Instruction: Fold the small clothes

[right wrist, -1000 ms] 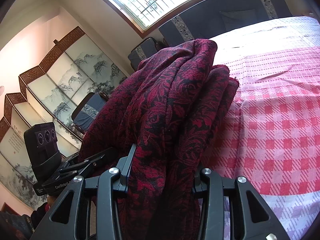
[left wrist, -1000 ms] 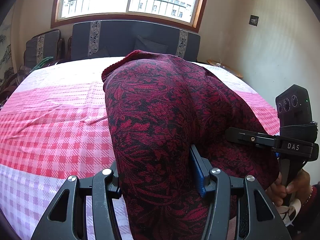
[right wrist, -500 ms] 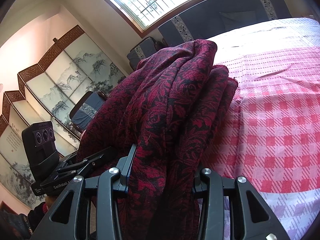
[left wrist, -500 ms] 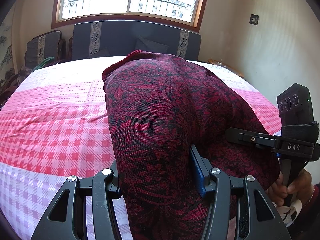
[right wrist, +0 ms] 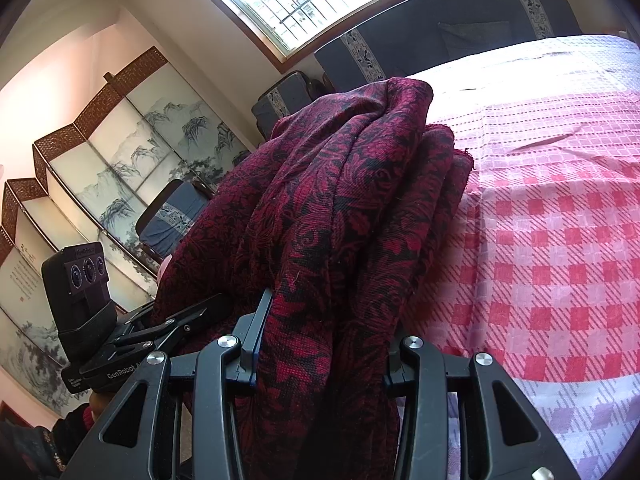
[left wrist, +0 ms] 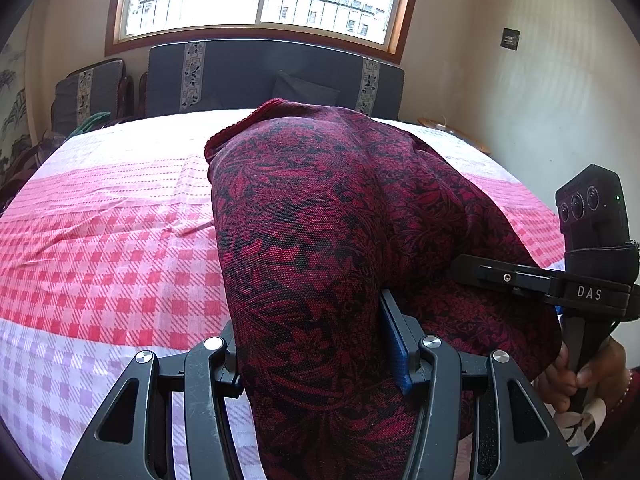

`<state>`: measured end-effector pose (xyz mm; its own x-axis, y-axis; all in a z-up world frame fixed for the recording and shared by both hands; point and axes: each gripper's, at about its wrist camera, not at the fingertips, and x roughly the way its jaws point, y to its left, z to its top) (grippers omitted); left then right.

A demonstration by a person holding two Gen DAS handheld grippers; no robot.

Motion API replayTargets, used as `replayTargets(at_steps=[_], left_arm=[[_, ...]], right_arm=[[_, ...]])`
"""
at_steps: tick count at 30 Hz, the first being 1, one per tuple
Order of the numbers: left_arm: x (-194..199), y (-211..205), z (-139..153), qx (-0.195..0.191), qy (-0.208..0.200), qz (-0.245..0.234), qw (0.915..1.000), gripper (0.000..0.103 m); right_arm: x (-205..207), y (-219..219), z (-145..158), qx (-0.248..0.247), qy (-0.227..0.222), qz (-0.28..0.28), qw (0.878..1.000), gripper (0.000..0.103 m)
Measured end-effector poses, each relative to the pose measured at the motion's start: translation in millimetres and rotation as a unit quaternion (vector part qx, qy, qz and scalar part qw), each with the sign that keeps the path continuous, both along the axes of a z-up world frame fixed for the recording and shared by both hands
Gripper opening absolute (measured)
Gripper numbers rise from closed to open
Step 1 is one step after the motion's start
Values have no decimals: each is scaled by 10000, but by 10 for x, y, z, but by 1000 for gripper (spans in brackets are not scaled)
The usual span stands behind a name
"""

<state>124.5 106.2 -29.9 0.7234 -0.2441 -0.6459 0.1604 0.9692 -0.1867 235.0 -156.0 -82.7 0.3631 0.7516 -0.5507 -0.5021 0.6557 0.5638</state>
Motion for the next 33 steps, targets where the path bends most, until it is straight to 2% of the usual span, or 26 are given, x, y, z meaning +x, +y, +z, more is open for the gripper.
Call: replayTargets(at_steps=[18,23,33], left_arm=[[28,-37,-53,-14,-41,61,10000,56],[8,-9,-113,-84,-81,126,9999,64],[-23,-12,-210,11,-226,150,9996,69]], right_arm=[[-21,-52,-93,-93,-13,-7,10000,39],[-30,-71,-107,-138,-38,-9,9999,39],[-19,-112,-133,-171,-77,-6,9998,40]])
